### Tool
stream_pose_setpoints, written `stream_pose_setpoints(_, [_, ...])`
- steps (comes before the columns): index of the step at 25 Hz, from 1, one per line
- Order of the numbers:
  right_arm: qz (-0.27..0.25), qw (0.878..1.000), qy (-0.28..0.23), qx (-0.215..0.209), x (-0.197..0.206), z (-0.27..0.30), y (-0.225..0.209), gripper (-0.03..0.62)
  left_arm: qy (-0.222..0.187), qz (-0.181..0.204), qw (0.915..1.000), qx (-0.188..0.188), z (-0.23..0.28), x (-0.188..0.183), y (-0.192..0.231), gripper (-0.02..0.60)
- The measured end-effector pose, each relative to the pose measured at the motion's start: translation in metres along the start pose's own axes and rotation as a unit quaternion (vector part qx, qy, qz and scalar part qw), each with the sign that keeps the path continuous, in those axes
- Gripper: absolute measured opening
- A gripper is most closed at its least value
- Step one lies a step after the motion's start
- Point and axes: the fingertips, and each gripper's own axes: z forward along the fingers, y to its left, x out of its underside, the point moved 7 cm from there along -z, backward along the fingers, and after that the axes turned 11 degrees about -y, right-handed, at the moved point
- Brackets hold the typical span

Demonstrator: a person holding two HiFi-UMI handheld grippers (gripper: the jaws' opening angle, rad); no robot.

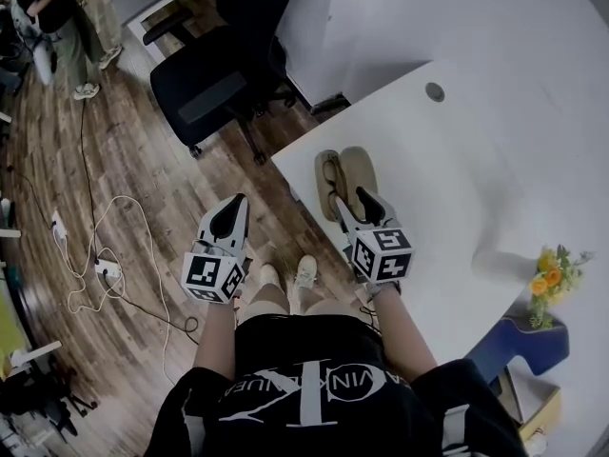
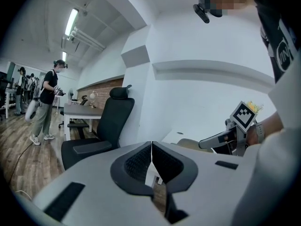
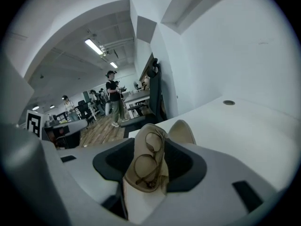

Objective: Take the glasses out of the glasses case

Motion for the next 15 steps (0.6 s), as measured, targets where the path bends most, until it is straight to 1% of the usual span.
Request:
stream_pose_setpoints(4, [-0.015, 0.997, 0.062, 0.043, 0.008, 0.011, -0.004, 0.201, 0.014, -0.008, 0.9995, 0.026, 0.017, 0.007, 0.003, 0.020])
stream_pose_setpoints(7, [-0.036, 0.993, 0.095, 0.061, 0.011, 0.021, -0.002, 0.201, 0.020, -0.014, 0.9987, 0.045, 0.031, 0.011, 0.004, 0.020])
stream_pose_setpoints(10, [-0.081, 0.987, 0.116, 0.074, 0.011, 0.030, 0.000, 0.201, 0.021, -0.020, 0.9976, 0.062, 0.046, 0.014, 0.004, 0.020])
stream_pose_setpoints(13, [-0.147, 0.976, 0.135, 0.087, 0.007, 0.036, 0.006, 0.201, 0.025, -0.023, 0.9964, 0.077, 0.058, 0.016, 0.005, 0.020])
stream_pose_setpoints(15, [-0.172, 0.971, 0.145, 0.088, 0.003, 0.040, 0.010, 0.201, 0.028, -0.025, 0.9956, 0.086, 0.064, 0.018, 0.005, 0.020])
